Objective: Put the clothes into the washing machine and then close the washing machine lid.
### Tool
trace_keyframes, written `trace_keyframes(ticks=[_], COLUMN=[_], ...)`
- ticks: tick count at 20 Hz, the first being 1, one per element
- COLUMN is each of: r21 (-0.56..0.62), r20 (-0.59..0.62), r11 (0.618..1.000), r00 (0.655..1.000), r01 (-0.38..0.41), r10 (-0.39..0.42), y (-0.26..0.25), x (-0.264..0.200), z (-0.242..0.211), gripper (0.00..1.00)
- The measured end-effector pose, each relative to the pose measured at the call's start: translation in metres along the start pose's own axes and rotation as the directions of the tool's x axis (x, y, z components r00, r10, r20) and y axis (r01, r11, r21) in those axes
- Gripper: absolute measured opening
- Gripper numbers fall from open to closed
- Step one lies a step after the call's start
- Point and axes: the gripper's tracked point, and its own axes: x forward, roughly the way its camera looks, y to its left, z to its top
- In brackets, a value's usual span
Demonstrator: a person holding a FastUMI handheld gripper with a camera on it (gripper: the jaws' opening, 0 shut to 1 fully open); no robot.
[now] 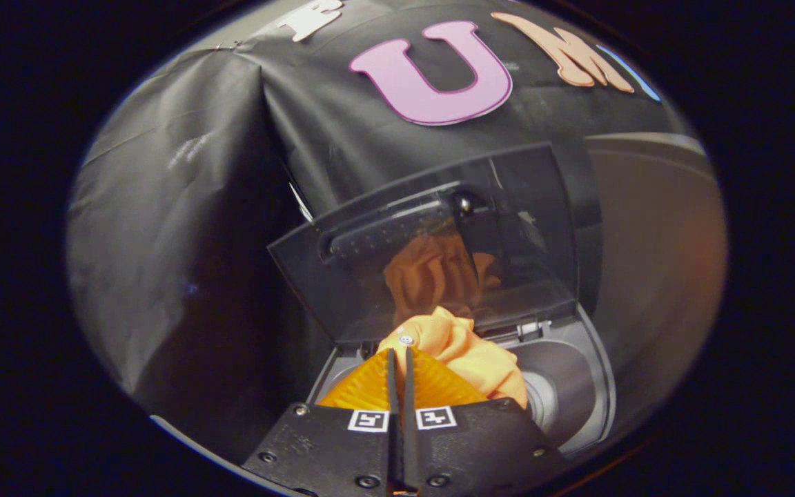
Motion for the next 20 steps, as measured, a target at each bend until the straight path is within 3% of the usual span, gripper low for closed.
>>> trace_keyframes(ticks=[11,13,14,17,20], r21=[-0.086,-0.079,-0.072,-0.090,-0.104], r20=[-0.180,-0.189,-0.164,-0.193,-0.175], r11=[0.995,0.995,0.994,0.980,0.973], r00=[0.982,0.979,0.982,0.962,0.959], r01=[0.050,0.063,0.080,0.179,0.206], r10=[-0.065,-0.077,-0.091,-0.193,-0.222], y=[-0.038,-0.036,-0.040,-0.057,-0.063], x=[0.025,0.017,0.025,0.016,0.013], z=[-0.086,-0.086,-0.081,-0.091,-0.084], gripper=[0.01,0.01,0.06,0.36,0.67])
